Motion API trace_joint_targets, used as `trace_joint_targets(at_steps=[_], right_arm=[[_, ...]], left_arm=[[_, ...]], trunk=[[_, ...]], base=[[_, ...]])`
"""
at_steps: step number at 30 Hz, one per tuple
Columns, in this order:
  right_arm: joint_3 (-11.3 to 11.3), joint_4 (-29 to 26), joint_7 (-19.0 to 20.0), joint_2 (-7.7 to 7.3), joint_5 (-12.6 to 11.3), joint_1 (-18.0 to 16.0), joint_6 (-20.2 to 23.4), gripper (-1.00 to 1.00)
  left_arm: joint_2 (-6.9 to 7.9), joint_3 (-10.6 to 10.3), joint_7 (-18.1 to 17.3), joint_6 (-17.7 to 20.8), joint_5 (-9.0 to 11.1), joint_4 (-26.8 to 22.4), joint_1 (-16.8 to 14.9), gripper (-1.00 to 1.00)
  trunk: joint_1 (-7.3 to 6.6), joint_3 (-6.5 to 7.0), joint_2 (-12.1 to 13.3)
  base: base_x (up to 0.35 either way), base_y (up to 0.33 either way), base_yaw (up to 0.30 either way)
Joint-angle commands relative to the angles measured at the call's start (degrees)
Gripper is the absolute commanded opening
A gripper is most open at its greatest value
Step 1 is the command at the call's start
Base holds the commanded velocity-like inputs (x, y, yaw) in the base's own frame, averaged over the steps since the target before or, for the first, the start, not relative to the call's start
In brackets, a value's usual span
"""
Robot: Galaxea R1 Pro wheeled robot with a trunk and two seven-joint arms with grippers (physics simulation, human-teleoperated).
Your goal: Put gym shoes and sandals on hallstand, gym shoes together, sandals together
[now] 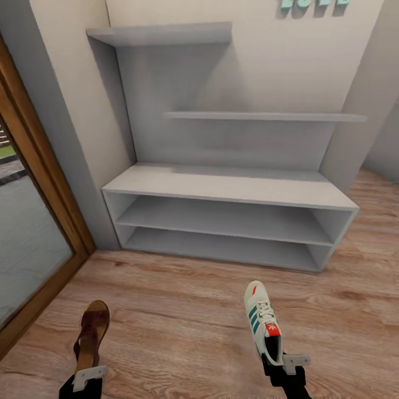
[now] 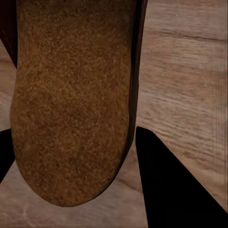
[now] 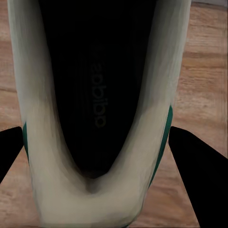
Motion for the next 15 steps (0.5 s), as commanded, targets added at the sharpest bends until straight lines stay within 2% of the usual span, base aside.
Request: trace_joint_targets(at_steps=[1, 15], right_arm=[[0.49, 0.00, -0.17, -0.01, -0.37, -0.03, -0.12, -1.00], [0.49, 0.00, -0.17, -0.01, -0.37, -0.03, -0.12, -1.00]], left_arm=[[0.01, 0.00, 0.15, -0.14, -0.17, 0.02, -0.01, -1.00], [0.01, 0.00, 0.15, -0.14, -0.17, 0.02, -0.01, -1.00]], trunk=[[-0.01, -0.05, -0.02], [-0.01, -0.05, -0.02]], base=[[0.000, 0.002, -0.268], [0.000, 0.000, -0.248]])
